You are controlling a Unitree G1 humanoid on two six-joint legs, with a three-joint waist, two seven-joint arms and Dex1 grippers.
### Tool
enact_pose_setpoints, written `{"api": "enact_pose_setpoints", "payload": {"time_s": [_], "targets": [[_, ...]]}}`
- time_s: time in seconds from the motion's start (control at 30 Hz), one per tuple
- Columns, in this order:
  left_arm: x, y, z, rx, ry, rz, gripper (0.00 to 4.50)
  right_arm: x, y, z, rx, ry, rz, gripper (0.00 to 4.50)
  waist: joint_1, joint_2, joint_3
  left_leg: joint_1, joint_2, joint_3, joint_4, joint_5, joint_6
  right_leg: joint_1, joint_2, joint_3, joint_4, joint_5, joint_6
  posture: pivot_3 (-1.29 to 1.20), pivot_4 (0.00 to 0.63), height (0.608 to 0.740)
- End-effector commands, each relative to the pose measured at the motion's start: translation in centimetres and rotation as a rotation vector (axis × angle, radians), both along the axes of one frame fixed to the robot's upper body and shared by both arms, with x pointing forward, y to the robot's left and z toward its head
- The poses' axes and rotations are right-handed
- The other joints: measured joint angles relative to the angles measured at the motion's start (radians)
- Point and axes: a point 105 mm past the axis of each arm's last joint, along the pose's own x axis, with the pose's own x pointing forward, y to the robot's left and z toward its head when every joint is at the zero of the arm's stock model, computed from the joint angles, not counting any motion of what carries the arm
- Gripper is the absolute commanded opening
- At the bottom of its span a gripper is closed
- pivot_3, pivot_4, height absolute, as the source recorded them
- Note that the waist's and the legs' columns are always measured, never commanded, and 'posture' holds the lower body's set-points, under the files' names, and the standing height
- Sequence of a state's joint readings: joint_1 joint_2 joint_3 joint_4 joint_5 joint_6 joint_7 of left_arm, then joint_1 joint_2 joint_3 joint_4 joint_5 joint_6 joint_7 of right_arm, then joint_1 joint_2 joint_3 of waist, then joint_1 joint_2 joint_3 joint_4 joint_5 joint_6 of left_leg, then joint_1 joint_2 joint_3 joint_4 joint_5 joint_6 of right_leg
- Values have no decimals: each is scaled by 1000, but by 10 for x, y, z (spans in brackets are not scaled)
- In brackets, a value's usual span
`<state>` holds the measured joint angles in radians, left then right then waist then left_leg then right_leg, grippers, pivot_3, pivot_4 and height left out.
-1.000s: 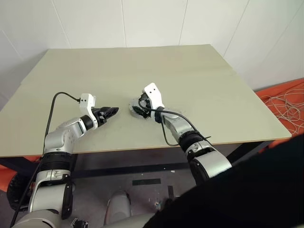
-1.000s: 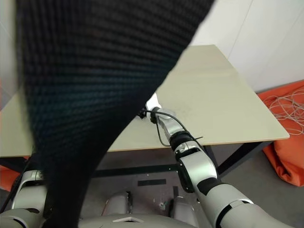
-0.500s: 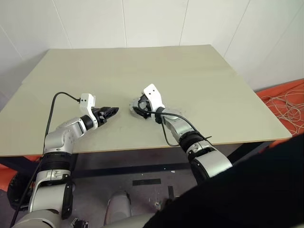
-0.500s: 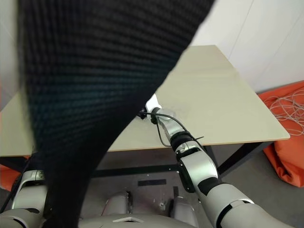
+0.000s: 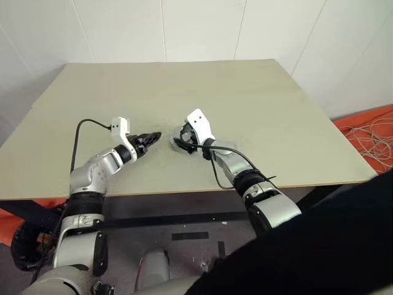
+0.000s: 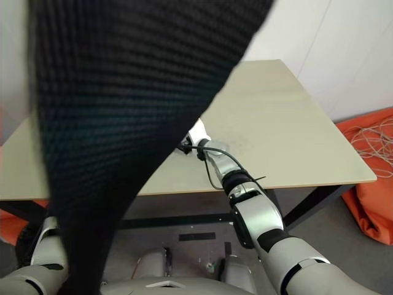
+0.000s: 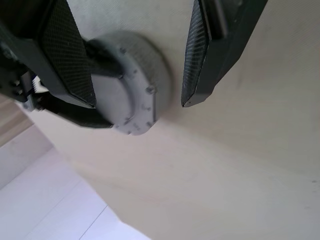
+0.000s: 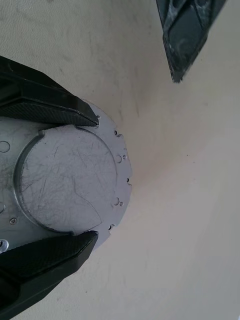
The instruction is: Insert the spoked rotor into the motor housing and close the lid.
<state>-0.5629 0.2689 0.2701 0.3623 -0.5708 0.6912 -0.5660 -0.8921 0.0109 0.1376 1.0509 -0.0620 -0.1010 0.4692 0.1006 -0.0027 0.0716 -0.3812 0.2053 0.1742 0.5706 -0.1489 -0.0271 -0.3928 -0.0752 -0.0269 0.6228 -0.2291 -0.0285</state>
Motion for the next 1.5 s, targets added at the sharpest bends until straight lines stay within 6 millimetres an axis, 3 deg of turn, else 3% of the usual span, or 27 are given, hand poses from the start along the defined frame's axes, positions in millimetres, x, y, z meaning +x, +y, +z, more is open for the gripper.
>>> {"api": "enact_pose_setpoints", "payload": {"time_s": [0.03,0.13,0.23,0.47,0.73,0.83,1.43,1.5], "targets": [[10,-13,24,-93,-35,-7,2861,2,-11,-9,-43,20,-22,3204,-1,0,0,0,0,0,0,0,0,0,0,0,0,0,0,0,0,740],[17,-22,29,-157,-14,-7,2861,2,-11,-8,-40,19,-23,3204,-2,0,0,0,0,0,0,0,0,0,0,0,-1,0,0,0,0,740],[21,-28,33,-216,-2,-7,2281,2,-12,-8,-39,18,-26,3204,-2,0,0,0,0,0,0,0,1,0,0,0,-1,0,0,0,0,740],[28,-38,26,-334,103,5,11,2,-13,-8,-36,15,-30,3204,-1,0,0,0,0,0,0,-1,1,0,0,0,-2,0,0,0,0,740],[24,-47,-21,-275,354,37,11,3,-14,-4,-31,6,-35,3204,0,0,0,-1,0,0,-1,-1,1,0,0,0,-3,0,0,0,0,740],[22,-47,-30,-271,401,43,11,3,-15,-4,-30,6,-38,3204,2,0,0,0,0,-1,-1,-1,2,2,0,-1,-3,0,0,0,0,740],[18,-45,-36,-292,488,35,11,4,-9,15,73,31,-8,3204,3,0,0,2,-1,-2,-6,-1,2,4,-1,-1,-10,0,1,0,0,740],[18,-45,-36,-292,487,34,0,2,-7,18,98,44,13,3940,3,0,0,2,-1,-2,-7,-1,2,4,-1,-1,-11,0,1,0,0,740]]}}
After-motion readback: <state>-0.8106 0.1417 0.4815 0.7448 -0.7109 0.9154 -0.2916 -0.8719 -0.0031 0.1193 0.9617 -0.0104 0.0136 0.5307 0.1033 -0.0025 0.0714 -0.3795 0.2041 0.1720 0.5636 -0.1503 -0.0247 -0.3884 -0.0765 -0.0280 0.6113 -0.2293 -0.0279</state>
